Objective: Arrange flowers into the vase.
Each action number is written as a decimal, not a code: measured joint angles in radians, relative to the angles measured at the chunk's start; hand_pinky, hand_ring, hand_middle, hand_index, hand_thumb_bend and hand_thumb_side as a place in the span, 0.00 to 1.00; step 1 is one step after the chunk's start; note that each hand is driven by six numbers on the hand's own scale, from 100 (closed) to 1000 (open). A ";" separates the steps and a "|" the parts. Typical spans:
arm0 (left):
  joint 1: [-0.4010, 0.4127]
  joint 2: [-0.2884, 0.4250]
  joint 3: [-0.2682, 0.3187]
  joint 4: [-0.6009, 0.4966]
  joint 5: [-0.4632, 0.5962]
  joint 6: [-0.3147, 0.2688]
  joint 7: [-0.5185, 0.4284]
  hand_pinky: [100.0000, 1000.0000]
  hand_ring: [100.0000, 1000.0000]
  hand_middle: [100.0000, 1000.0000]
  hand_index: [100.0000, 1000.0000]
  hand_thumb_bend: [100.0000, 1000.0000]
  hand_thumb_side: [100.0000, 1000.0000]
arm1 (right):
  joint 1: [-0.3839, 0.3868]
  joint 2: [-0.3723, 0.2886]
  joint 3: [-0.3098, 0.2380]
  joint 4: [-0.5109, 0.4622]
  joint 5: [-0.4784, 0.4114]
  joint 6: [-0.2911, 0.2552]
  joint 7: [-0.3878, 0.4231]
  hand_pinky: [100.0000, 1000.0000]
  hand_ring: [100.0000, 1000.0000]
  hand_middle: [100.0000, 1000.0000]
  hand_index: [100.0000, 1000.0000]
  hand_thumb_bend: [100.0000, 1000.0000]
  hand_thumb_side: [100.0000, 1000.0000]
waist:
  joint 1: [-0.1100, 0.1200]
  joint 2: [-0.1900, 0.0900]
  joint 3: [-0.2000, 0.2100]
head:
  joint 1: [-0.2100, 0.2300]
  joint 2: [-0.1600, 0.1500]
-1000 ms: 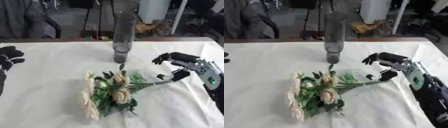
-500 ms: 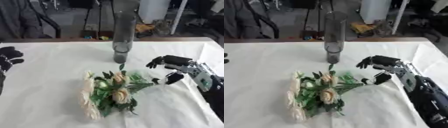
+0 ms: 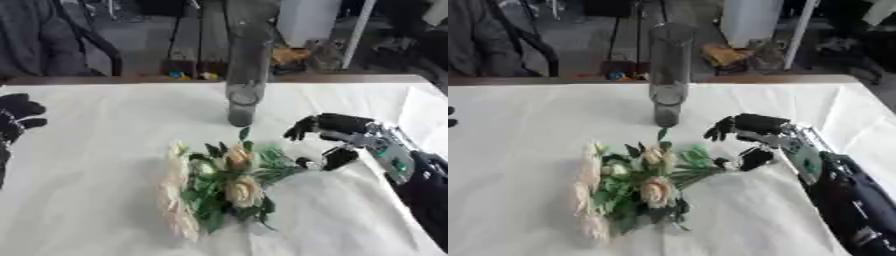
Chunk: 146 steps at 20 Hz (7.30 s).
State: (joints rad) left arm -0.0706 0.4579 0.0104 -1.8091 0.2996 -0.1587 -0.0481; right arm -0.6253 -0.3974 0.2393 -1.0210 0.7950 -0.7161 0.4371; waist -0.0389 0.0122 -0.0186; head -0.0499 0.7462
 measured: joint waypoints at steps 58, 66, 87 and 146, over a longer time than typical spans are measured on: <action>0.000 0.000 0.000 0.000 0.007 0.004 -0.007 0.72 0.71 0.60 0.74 0.57 0.92 | 0.049 0.025 0.075 -0.038 0.174 -0.085 -0.085 0.60 0.49 0.47 0.74 0.27 0.31 | 0.008 0.005 0.000 | -0.015 -0.011; 0.000 0.000 0.000 0.000 0.008 0.004 -0.008 0.72 0.71 0.60 0.74 0.57 0.92 | 0.057 0.033 0.071 -0.038 0.161 -0.086 -0.086 0.57 0.46 0.44 0.71 0.26 0.32 | 0.015 0.005 0.002 | -0.015 -0.011; 0.000 -0.001 0.000 0.000 0.008 0.004 -0.008 0.72 0.71 0.60 0.74 0.57 0.93 | 0.071 0.040 -0.030 0.065 0.009 -0.076 -0.076 0.23 0.27 0.27 0.51 0.00 0.35 | 0.016 0.007 -0.002 | -0.018 -0.018; 0.001 -0.001 0.000 0.000 0.017 0.003 -0.006 0.73 0.70 0.60 0.74 0.57 0.92 | -0.251 0.000 -0.187 0.023 0.143 -0.030 -0.651 0.00 0.00 0.00 0.16 0.00 0.70 | 0.018 -0.007 -0.010 | -0.029 -0.037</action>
State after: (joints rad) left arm -0.0696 0.4568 0.0105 -1.8093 0.3169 -0.1556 -0.0542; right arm -0.8762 -0.3976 0.0521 -0.9978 0.9376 -0.7460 -0.2137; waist -0.0209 0.0057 -0.0283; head -0.0790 0.7096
